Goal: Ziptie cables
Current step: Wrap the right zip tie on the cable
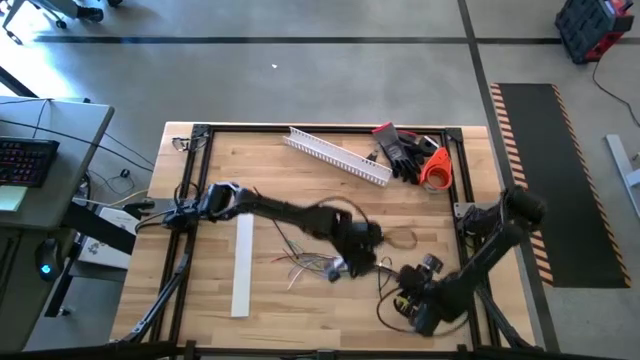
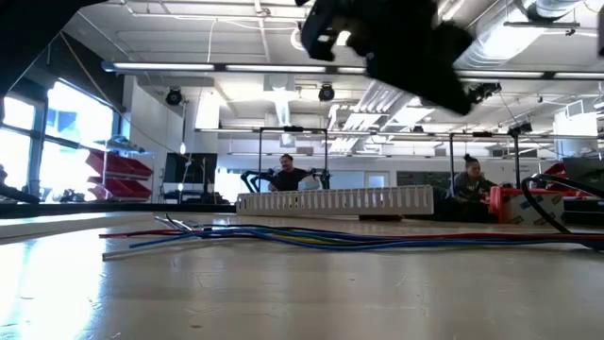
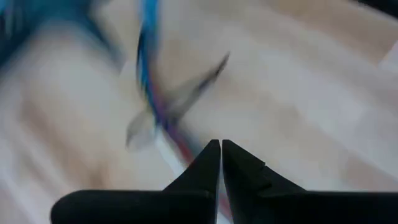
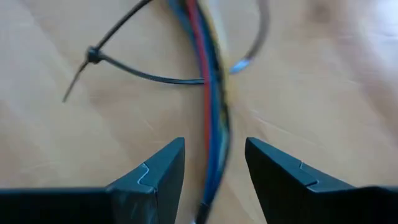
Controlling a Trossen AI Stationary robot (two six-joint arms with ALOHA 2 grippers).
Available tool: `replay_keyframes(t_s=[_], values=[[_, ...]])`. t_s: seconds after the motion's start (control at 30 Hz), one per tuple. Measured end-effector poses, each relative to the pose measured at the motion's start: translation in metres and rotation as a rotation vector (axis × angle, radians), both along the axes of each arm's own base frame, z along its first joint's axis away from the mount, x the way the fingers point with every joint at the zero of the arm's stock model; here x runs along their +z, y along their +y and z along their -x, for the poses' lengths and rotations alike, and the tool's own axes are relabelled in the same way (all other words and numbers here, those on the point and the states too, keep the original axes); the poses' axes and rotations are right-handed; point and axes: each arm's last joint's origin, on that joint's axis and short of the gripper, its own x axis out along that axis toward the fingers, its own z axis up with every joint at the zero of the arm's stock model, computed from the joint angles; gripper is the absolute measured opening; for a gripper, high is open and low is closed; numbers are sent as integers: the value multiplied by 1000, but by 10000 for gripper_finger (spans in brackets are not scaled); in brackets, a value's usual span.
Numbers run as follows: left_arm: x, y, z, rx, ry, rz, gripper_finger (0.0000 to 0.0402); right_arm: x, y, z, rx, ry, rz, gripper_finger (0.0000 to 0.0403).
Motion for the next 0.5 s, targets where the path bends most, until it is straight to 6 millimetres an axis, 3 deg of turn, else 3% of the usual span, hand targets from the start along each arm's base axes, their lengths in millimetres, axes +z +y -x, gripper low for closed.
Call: replay_keyframes(t_s=[0.1,0.23,0.3,0.5], values=[[-14,30,5,145,129,28,0,-7,-10,-2,114,-27,-174,161],[-55,55,17,272,257,10,0,-23,-21,-2,165,13,-274,153],[-75,60,25,294,307,-5,0,-28,-27,-1,152,47,-264,144],[-104,49,42,317,342,19,0,-33,-43,-1,192,103,-178,116]])
